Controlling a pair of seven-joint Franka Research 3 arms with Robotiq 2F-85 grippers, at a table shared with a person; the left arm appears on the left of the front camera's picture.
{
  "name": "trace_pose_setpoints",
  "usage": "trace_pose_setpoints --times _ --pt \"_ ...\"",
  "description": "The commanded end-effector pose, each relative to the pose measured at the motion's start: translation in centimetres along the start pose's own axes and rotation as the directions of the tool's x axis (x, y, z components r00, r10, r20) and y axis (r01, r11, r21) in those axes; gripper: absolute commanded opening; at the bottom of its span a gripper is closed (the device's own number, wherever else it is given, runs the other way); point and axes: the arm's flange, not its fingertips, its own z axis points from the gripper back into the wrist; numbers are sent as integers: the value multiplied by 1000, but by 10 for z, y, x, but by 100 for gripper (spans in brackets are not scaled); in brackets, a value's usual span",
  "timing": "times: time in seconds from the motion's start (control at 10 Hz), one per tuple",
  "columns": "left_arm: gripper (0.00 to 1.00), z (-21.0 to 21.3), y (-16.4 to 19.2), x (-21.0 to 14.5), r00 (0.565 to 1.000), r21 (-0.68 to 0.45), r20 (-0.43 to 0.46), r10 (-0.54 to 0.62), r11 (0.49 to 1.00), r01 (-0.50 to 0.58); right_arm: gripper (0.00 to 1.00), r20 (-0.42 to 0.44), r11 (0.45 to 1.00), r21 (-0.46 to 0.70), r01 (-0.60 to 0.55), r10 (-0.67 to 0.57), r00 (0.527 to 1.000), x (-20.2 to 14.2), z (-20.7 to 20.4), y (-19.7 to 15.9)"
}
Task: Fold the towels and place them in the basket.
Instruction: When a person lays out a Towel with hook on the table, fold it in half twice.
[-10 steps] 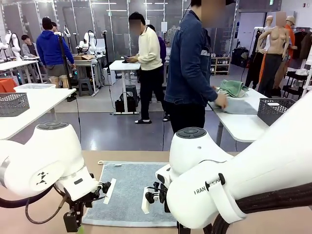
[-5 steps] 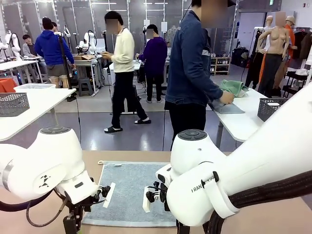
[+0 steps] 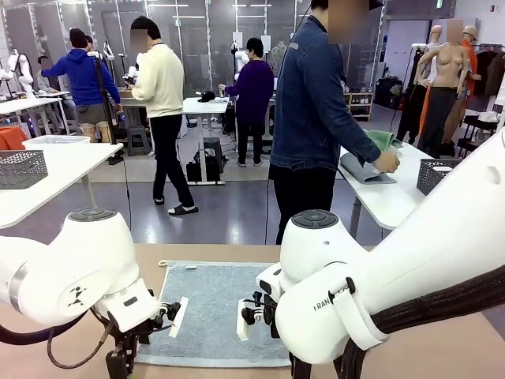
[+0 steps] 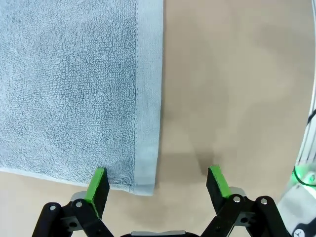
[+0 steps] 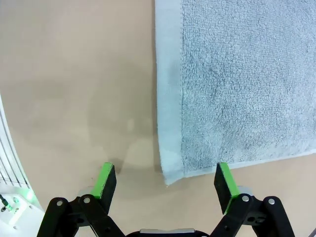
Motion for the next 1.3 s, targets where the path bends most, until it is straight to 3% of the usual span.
trace_pose_setpoints --times 0.0,0.1,0.2,0.3,1.1,1.2 --pt "100 -5 9 1 999 14 31 -18 1000 18 100 -3 1000 -19 -4 4 1000 3 -2 -6" --pt "84 -5 9 1 999 25 25 -34 999 33 100 -3 1000 -14 -9 9 1000 3 -3 -7" --pt "80 -4 9 1 999 27 24 -29 999 28 80 -2 1000 -15 -5 5 1000 2 -3 -8" --pt "80 -4 10 2 999 29 27 -24 999 23 94 0 1000 -18 -3 3 1000 2 -3 -9" --pt "80 -5 14 1 1000 20 21 -9 1000 8 94 -9 1000 24 9 -9 1000 1 -11 -13" --pt "80 -5 14 1 1000 19 19 -7 1000 7 82 -11 1000 24 13 -12 1000 0 -13 -14"
